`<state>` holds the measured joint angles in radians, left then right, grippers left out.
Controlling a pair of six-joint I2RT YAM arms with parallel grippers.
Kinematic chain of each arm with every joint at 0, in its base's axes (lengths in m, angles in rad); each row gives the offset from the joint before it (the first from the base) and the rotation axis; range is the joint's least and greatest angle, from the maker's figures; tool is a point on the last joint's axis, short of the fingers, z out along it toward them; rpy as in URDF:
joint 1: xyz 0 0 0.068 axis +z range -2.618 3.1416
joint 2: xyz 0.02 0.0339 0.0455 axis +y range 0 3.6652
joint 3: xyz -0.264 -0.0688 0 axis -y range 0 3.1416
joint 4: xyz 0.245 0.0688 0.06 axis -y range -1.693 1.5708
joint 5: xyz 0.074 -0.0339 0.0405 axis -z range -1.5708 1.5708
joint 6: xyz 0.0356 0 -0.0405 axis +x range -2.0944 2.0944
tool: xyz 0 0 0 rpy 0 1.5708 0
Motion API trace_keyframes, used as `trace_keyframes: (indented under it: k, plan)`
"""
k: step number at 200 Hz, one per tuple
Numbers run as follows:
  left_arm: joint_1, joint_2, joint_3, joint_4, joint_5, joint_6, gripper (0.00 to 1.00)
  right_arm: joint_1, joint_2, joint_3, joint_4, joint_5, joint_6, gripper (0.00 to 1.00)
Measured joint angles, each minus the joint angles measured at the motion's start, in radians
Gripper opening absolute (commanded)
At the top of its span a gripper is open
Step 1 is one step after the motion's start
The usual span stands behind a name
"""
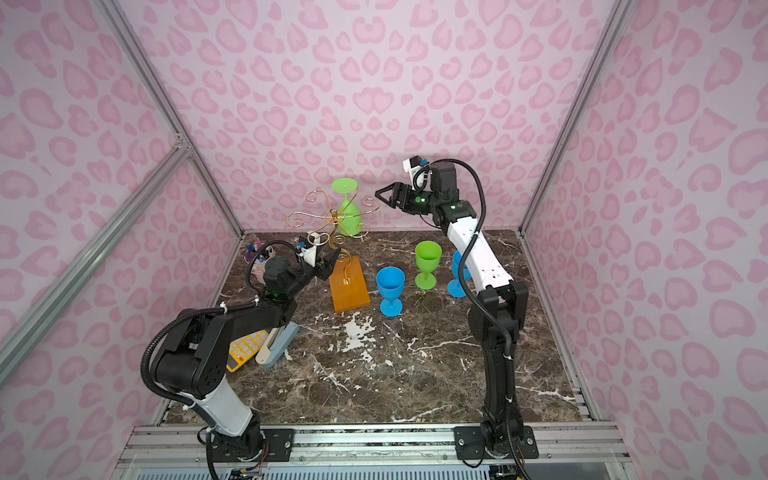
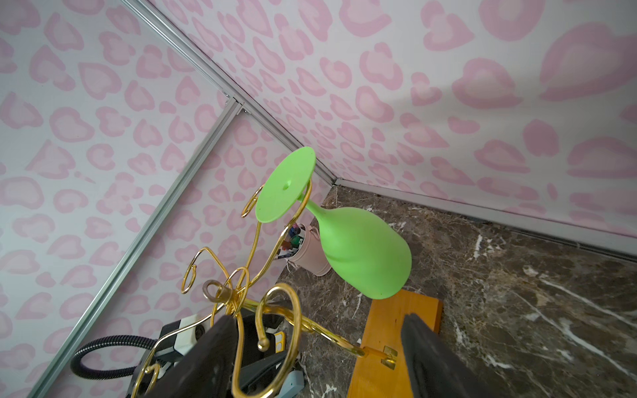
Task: Take the wine glass off the wine glass rack
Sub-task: Move the wine glass rack to the top-center of the table.
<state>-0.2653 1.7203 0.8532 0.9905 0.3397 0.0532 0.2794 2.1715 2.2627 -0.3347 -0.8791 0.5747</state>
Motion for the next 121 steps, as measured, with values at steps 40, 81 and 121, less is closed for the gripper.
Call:
trace_keyframes:
  k: [40, 81, 121]
  plan:
    - [0.0, 0.009, 0.016, 0.003, -0.003, 0.0, 0.56, 0.018, 0.03, 0.028, 0.011, -0.036, 0.045, 0.6]
    - [0.0, 0.011, 0.018, 0.003, -0.004, 0.0, 0.56, 0.032, 0.045, 0.028, 0.023, -0.055, 0.092, 0.46]
    - [0.0, 0.011, 0.018, 0.002, -0.006, 0.0, 0.56, 0.033, 0.044, 0.012, 0.063, -0.069, 0.126, 0.34]
